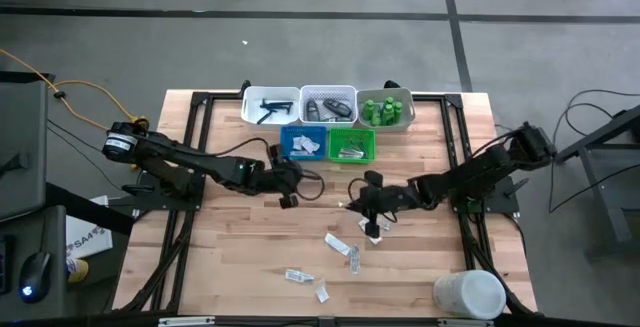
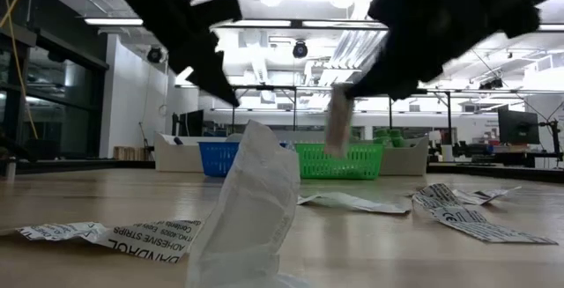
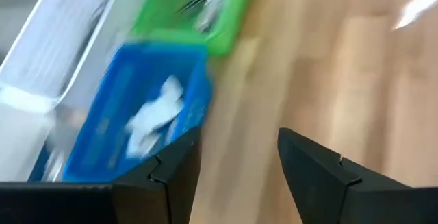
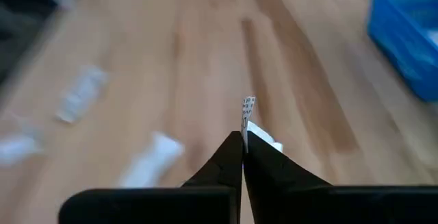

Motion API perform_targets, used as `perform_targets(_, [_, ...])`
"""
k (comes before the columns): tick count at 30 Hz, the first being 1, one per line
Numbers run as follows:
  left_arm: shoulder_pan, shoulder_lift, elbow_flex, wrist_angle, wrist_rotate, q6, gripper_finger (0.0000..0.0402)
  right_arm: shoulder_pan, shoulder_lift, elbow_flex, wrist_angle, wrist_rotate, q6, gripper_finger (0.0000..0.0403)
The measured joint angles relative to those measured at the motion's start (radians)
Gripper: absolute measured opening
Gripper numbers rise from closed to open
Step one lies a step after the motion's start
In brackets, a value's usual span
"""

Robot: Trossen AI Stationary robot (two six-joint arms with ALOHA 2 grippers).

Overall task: Pick & Place Travel size toiletries
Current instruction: Put the white bandage pad into the blue basket

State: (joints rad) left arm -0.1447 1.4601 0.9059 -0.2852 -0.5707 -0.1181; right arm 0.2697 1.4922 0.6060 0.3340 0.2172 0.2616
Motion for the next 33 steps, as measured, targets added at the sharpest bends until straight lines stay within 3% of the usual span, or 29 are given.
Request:
perform_targets(6, [0.000,0.000,0.000,0.194,0.239,0.238,0.0191,-0.055,-0.043,0.002,0.042,-0.135,-0.042,0.0003])
perform_targets(10, [0.000,0.000,0.000,0.258,0.319,0.322,0.0191,-0.070,-0.041,0.000,0.105,-0.165,-0.100,0.0003])
perform_targets(21, [0.000,0.000,0.000,0.338,0.367,0.324,0.0191,-0.109,-0.032,0.001,0.310,-0.121,-0.312,0.0003])
perform_targets(33, [0.000,-0.001,0.000,0.407,0.381,0.323,0.0191,-0.140,-0.032,0.001,0.435,-0.203,-0.367,0.0003])
